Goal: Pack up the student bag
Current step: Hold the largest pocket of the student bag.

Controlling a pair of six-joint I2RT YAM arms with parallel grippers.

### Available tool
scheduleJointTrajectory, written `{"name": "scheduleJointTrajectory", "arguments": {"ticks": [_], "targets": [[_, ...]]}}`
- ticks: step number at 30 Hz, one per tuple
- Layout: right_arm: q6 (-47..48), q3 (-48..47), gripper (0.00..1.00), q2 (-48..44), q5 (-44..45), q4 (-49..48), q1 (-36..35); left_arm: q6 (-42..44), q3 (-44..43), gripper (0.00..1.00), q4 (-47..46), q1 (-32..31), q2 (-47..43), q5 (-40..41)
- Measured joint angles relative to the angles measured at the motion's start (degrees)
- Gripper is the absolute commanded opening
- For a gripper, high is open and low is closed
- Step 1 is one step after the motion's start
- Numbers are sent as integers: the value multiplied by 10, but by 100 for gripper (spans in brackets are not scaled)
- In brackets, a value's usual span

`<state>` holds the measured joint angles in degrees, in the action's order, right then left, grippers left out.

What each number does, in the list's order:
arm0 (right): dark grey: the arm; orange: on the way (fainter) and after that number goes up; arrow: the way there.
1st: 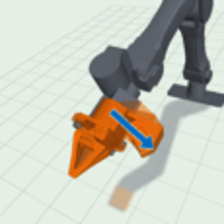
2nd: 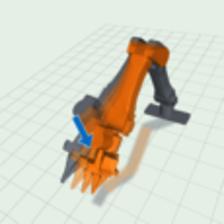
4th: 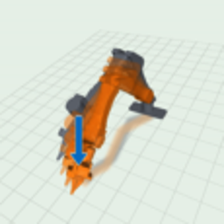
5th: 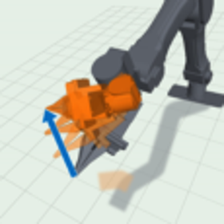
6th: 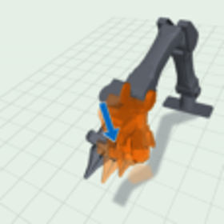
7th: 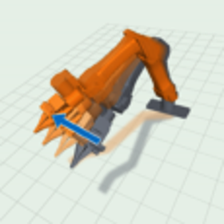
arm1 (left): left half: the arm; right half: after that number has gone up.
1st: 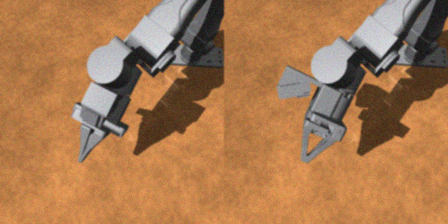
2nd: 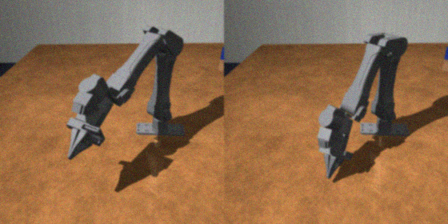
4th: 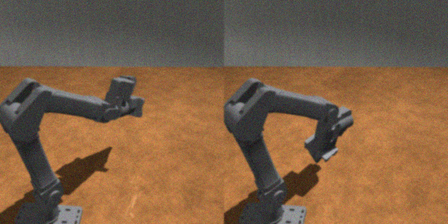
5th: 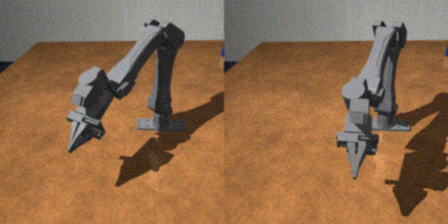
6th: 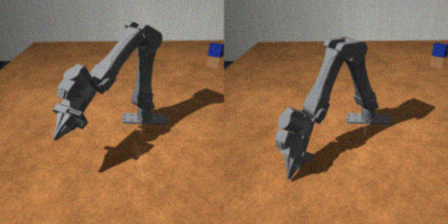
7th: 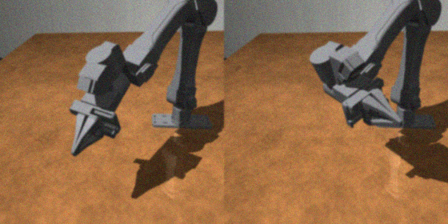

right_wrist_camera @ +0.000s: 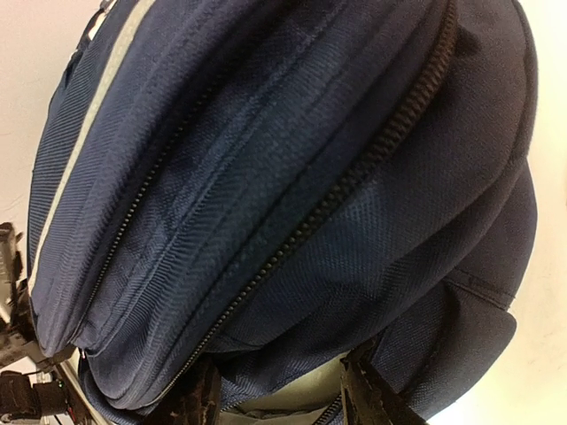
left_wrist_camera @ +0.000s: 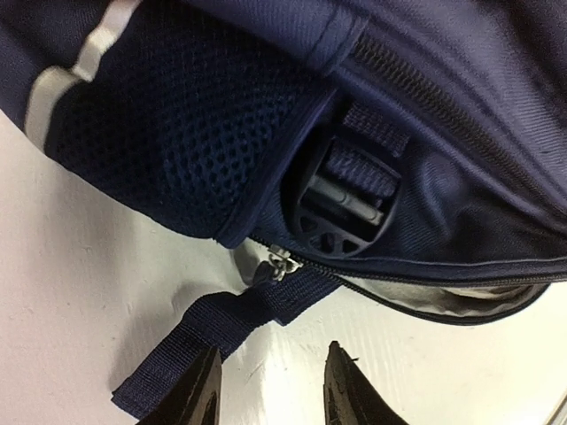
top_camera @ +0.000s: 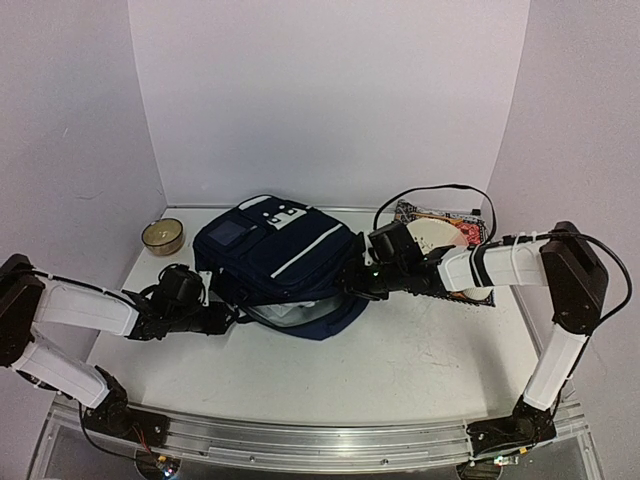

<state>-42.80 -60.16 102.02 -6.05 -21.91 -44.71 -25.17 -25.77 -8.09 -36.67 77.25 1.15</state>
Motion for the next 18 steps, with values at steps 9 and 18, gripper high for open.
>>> {"name": "scheduleJointTrajectory", "arguments": {"ticks": [9, 18], "targets": [[4, 0, 48, 0, -16, -2, 1, 51, -18, 38, -39, 0, 68, -2], [4, 0, 48, 0, -28, -5, 1, 86, -53, 37, -63, 0, 118, 9]]}}
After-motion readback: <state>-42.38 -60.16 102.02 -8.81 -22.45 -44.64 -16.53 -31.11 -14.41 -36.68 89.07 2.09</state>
